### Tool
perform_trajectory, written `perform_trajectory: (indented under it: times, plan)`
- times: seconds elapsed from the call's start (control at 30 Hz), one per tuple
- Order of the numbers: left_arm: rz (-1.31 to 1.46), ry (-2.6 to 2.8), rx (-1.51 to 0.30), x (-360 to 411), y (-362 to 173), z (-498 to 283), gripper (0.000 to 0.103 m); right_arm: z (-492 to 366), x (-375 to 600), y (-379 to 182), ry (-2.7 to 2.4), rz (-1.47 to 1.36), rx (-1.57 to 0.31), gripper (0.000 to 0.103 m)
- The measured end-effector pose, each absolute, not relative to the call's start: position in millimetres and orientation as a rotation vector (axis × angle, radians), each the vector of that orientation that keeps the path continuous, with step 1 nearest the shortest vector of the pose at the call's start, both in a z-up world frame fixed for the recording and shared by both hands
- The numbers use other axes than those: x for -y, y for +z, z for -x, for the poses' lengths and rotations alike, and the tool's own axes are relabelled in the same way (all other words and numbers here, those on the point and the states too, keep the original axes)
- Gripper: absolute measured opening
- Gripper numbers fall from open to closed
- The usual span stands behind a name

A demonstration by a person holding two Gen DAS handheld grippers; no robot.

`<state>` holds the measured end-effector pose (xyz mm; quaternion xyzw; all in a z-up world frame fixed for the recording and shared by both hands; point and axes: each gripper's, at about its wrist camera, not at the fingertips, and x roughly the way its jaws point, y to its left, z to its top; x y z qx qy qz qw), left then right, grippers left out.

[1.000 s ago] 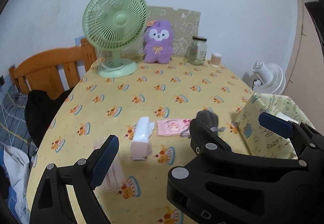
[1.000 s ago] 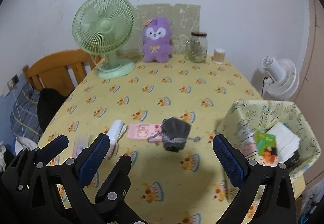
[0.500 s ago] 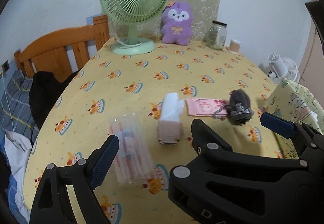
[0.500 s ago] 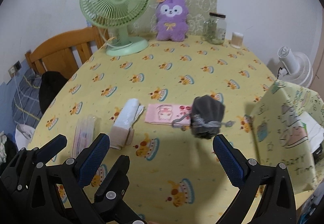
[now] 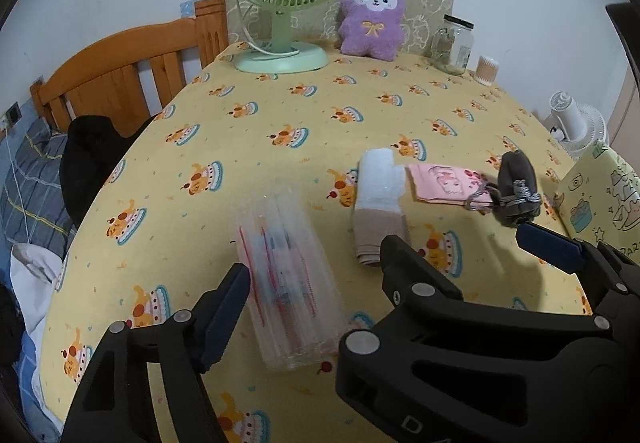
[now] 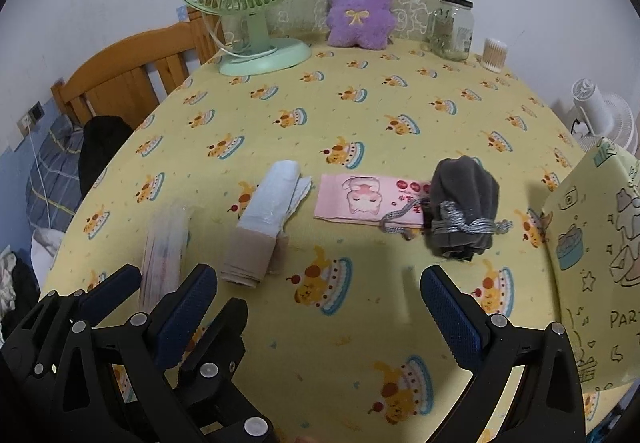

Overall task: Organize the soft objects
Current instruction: 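Grasp the clear straw pack with the left gripper while the right grasps the folded towel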

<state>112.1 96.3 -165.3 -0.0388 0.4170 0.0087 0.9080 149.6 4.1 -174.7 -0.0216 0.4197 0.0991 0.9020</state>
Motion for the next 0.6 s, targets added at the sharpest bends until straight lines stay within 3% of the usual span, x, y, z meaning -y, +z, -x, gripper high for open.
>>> perform_trajectory:
  times: [0.3, 0.37, 0.4, 0.6]
  plan:
    - [0.094, 0.02, -0.876, -105.1, -172.1, -115.4, 0.068, -156.3, -13.1, -186.2, 0.231, 0.036, -0.904, 0.103]
    - [0.099, 0.041, -0.872, -108.4, -171.1, -115.7, 0.048, -157.5, -17.0, -185.6, 0.244, 0.041, -0.899, 0.103]
    - [0.095, 0.05, -0.872, -110.0, -170.8, -116.6, 0.043, -158.0, -18.6, -185.4, 0.243, 0.043, -0.894, 0.103]
    - [0.115, 0.041, -0.875, -119.9, -169.8, -124.2, 0.033, -165.4, -29.6, -183.1, 0.259, 0.061, -0.887, 0.101]
